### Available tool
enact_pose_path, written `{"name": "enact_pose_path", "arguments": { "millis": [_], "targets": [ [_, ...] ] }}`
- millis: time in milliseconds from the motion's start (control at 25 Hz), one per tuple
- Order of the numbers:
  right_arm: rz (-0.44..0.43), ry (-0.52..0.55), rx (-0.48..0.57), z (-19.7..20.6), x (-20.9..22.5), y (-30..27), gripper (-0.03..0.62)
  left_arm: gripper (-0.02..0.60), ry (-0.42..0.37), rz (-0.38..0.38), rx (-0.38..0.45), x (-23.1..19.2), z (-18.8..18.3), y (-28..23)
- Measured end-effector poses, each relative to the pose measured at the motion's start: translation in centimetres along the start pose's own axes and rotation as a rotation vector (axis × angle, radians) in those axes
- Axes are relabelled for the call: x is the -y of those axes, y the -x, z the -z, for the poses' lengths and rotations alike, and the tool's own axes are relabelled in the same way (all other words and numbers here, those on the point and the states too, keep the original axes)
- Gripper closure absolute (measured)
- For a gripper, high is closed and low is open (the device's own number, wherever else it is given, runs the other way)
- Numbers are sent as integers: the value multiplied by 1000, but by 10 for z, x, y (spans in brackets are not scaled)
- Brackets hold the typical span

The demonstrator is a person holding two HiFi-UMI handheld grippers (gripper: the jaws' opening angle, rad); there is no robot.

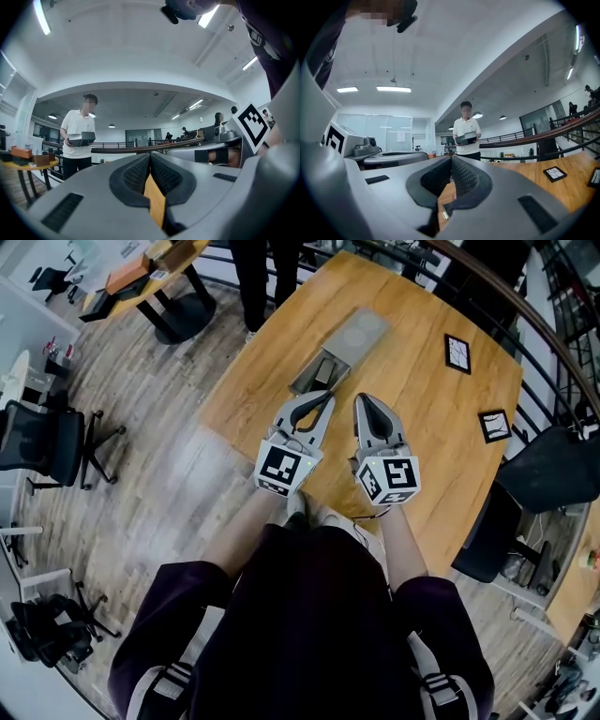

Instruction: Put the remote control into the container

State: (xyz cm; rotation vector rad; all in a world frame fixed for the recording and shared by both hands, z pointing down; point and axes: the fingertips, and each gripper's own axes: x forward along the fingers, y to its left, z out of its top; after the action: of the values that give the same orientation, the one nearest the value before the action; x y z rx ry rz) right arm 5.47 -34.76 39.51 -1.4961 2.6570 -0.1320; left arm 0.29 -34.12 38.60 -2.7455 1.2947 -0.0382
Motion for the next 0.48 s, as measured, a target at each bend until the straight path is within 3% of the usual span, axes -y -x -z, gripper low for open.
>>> {"name": "enact_pose_path", "arguments": {
  "millis": [480],
  "targets": [
    [-11,8,5,-1,-7,9,577,568,-6,-17,-9,3,0,10]
  ]
}}
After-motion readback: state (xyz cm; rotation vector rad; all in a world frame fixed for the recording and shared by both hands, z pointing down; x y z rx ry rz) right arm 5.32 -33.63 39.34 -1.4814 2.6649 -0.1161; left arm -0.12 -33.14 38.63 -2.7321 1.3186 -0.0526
